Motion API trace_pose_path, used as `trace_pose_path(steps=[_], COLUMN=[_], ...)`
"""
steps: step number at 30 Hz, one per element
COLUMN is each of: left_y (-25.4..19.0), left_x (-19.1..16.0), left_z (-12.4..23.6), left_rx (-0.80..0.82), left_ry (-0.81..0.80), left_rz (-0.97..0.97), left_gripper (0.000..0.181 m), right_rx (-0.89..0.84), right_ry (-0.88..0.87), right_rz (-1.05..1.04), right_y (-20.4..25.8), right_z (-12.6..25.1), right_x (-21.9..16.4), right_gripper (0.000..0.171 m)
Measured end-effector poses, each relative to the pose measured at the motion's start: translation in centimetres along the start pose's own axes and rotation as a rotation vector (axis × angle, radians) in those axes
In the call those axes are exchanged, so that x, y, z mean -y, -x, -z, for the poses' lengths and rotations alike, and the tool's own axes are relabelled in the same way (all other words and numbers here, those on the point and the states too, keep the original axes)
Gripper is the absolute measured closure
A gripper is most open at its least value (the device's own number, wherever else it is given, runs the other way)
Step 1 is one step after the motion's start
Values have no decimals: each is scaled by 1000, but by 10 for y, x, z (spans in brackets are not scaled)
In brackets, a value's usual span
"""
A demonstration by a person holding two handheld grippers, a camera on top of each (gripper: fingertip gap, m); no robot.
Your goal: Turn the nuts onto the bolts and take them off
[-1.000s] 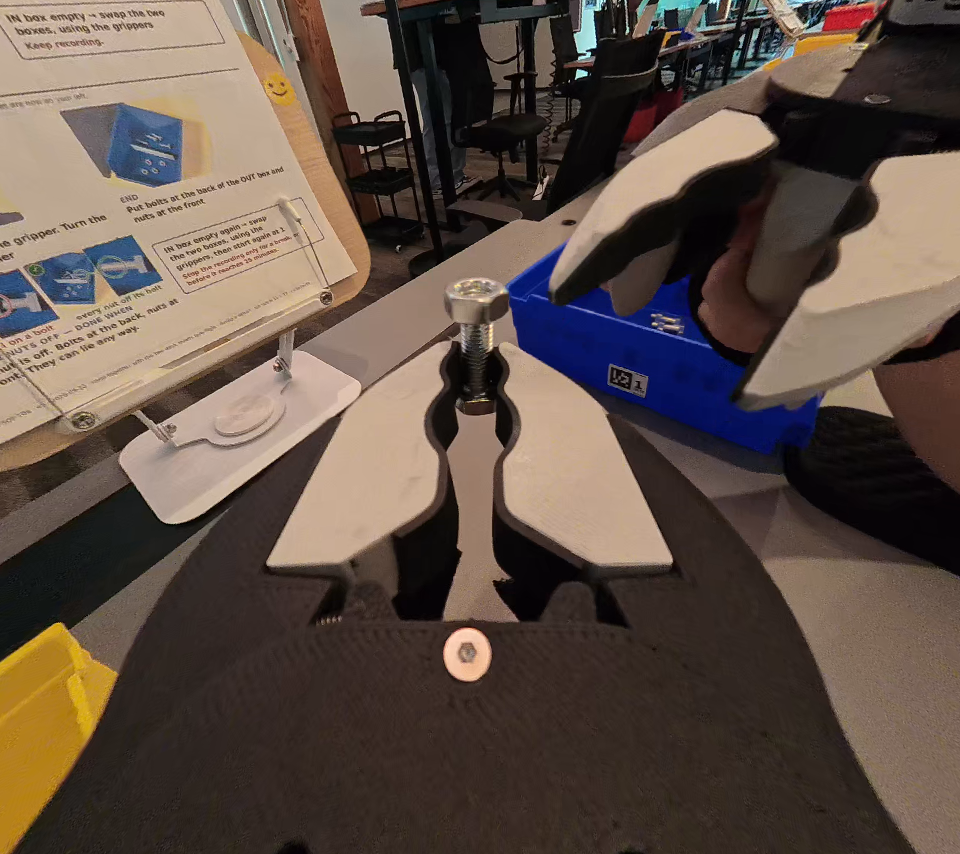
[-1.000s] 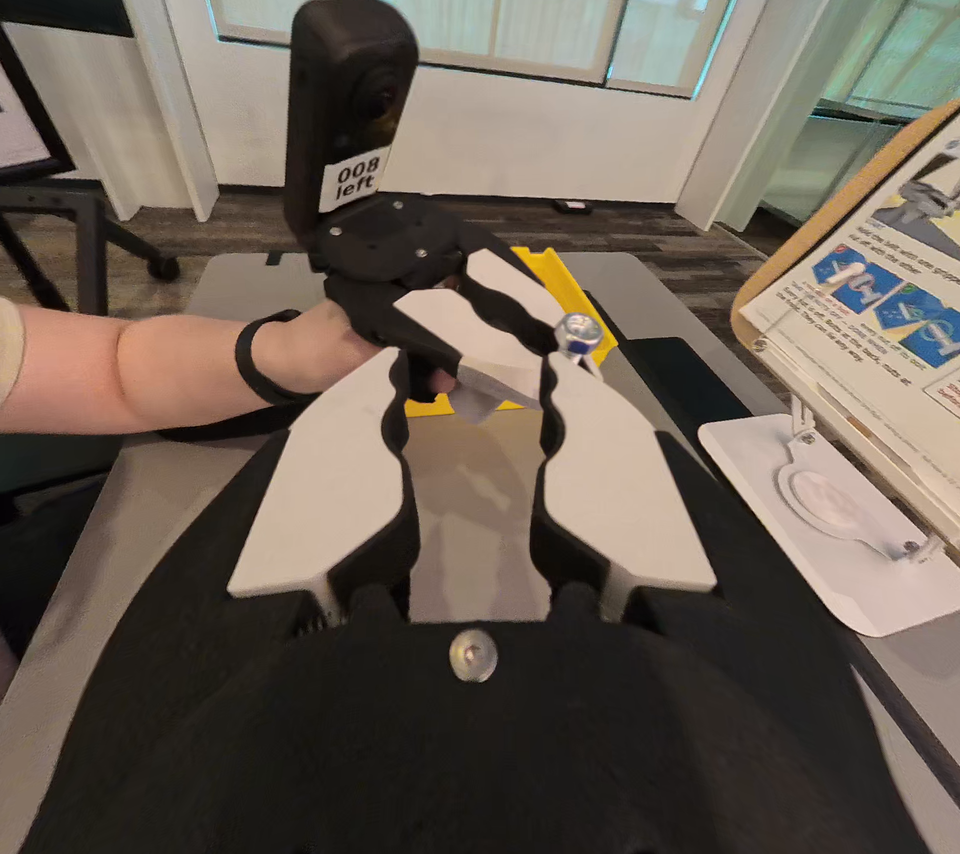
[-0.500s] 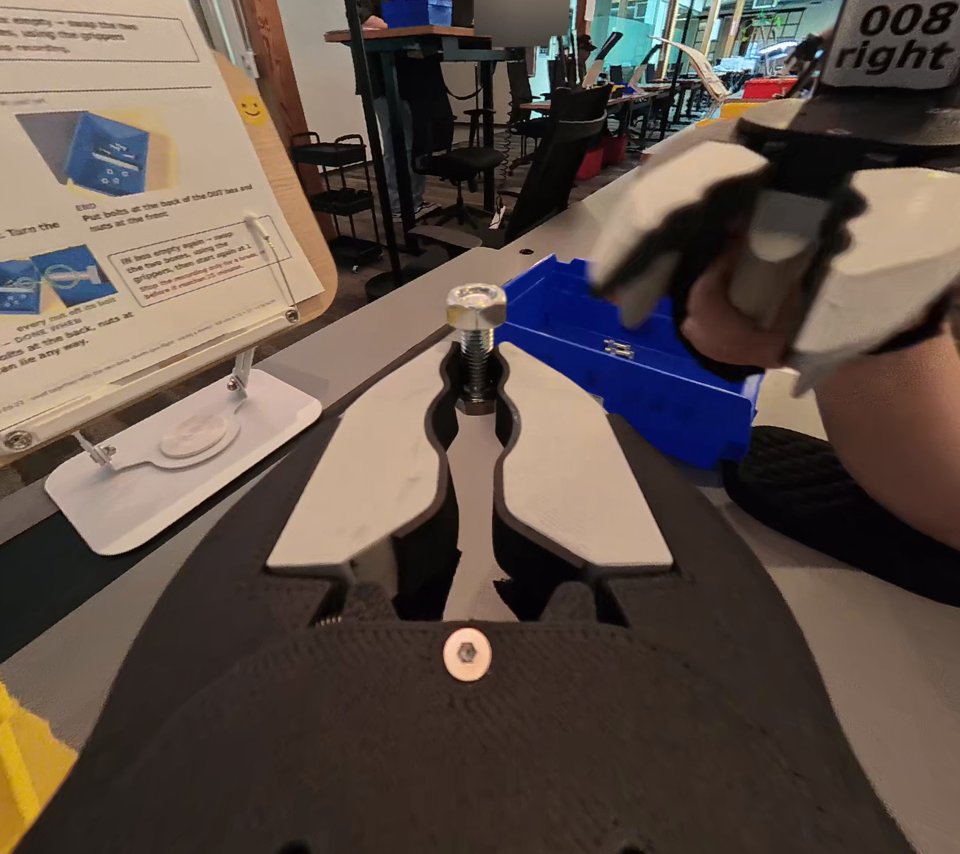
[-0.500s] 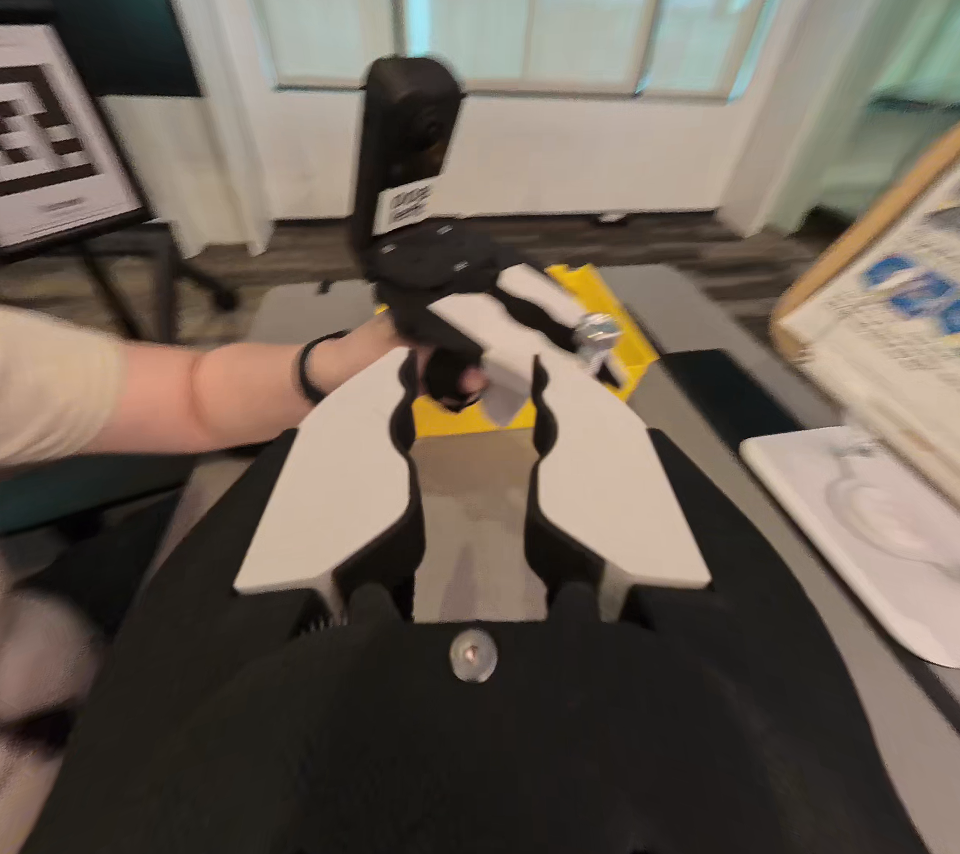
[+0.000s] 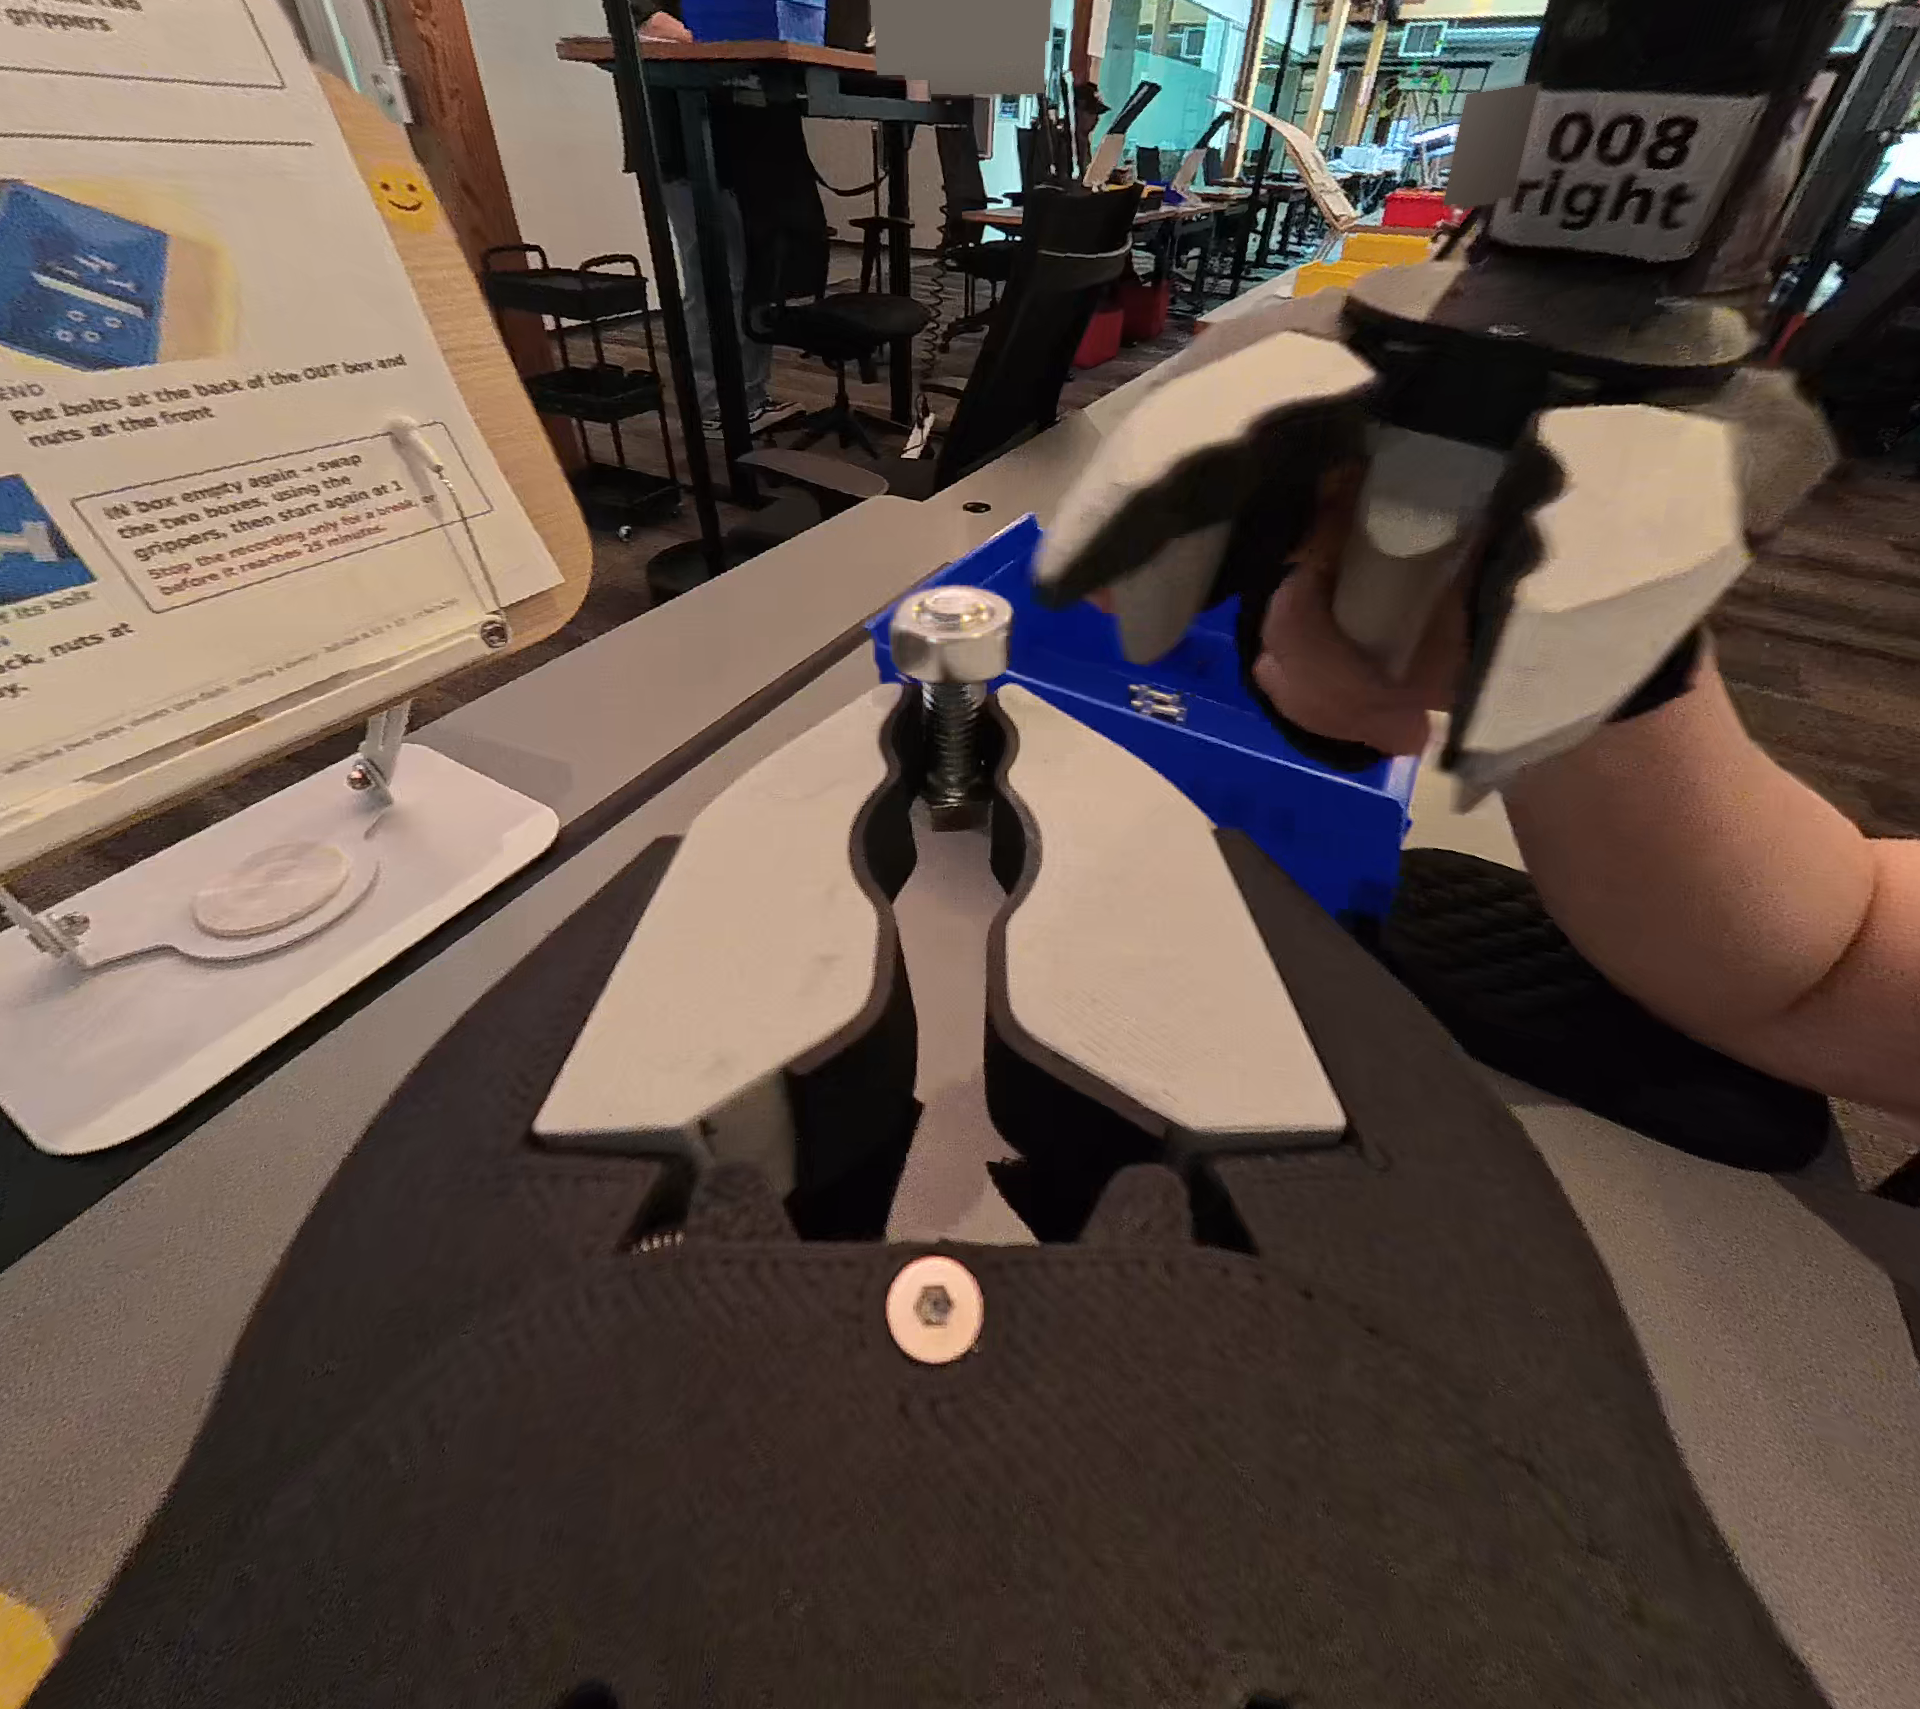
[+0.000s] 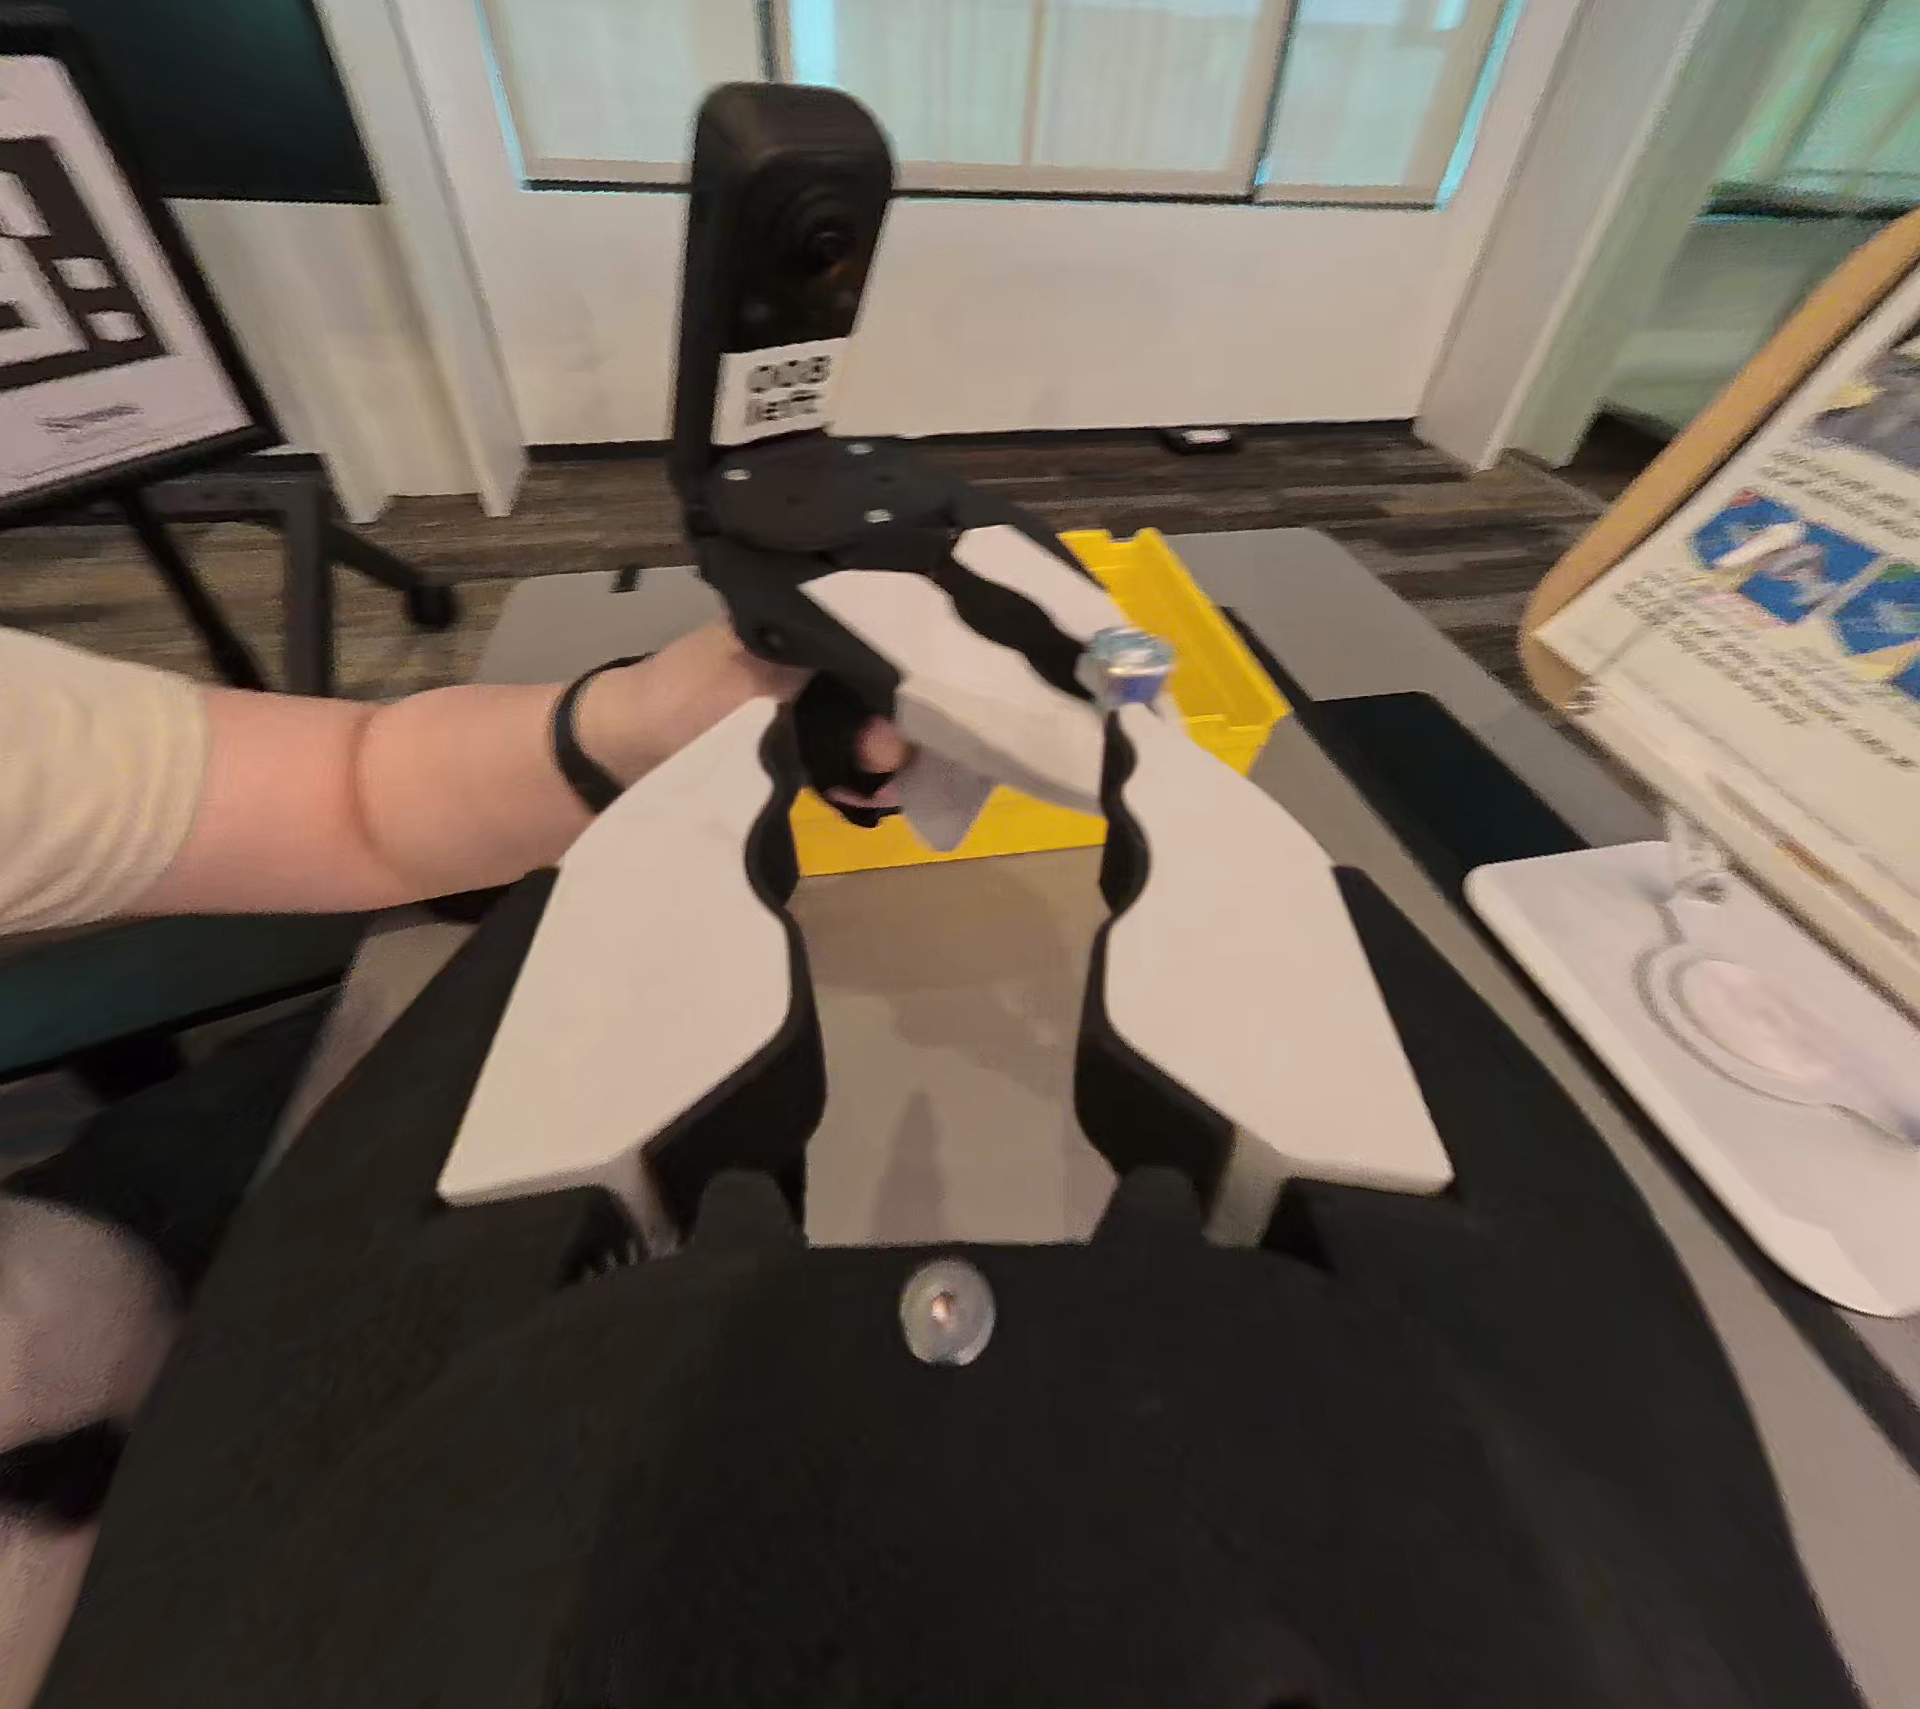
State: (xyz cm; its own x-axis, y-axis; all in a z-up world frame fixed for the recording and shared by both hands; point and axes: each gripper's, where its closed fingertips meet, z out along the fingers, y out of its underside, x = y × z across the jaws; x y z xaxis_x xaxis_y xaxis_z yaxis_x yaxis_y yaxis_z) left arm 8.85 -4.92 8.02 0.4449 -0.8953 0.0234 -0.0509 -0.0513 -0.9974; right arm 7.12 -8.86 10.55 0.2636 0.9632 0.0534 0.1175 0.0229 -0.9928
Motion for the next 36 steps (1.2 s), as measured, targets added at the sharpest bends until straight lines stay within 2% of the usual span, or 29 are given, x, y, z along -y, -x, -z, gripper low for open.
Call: trace_pose_path(steps=[2,7,8,10,11,12,15,17,22,23,24,25,26,28,32,36], left_y=[-13,-14,-10,3,5,5,-7,-17,-19,-16,-13,-8,-5,-10,-25,-33], left_x=[-2,-5,-5,-1,1,2,1,-2,-6,-6,-5,-5,-4,-2,-4,0], left_z=[-4,-6,-4,1,3,4,1,-3,-6,-5,-4,-3,-2,-1,-5,-5], left_rx=[-48,-23,-11,30,21,7,-42,-71,-66,-52,-44,-17,-6,-45,-89,-123], left_ry=[14,43,44,21,13,11,21,37,54,53,51,51,40,39,51,32], left_rz=[-18,-56,-44,-18,-5,10,-2,-22,-42,-42,-40,-32,-33,-26,-50,-34], left_gripper=[172,171,171,172,172,172,172,171,172,172,172,171,172,172,171,172], right_rx=[-60,13,18,217,254,221,31,-29,70,82,119,208,278,209,7,50], right_ry=[-23,8,48,77,35,-11,-73,-58,-24,-15,-6,14,19,-30,-67,-11], right_rz=[43,29,17,-31,-72,-88,-12,6,-54,-61,-64,-65,-87,-116,-11,-2], right_y=[-8,6,6,33,37,31,1,-11,0,3,9,21,30,18,-10,-4], right_z=[-7,-10,-5,10,16,19,18,14,0,0,3,9,14,16,13,7], right_x=[-2,-5,-7,-3,6,14,17,10,-2,-2,-2,-2,0,9,8,-1], right_gripper=[101,92,98,154,154,153,125,120,117,110,111,144,160,156,140,128])
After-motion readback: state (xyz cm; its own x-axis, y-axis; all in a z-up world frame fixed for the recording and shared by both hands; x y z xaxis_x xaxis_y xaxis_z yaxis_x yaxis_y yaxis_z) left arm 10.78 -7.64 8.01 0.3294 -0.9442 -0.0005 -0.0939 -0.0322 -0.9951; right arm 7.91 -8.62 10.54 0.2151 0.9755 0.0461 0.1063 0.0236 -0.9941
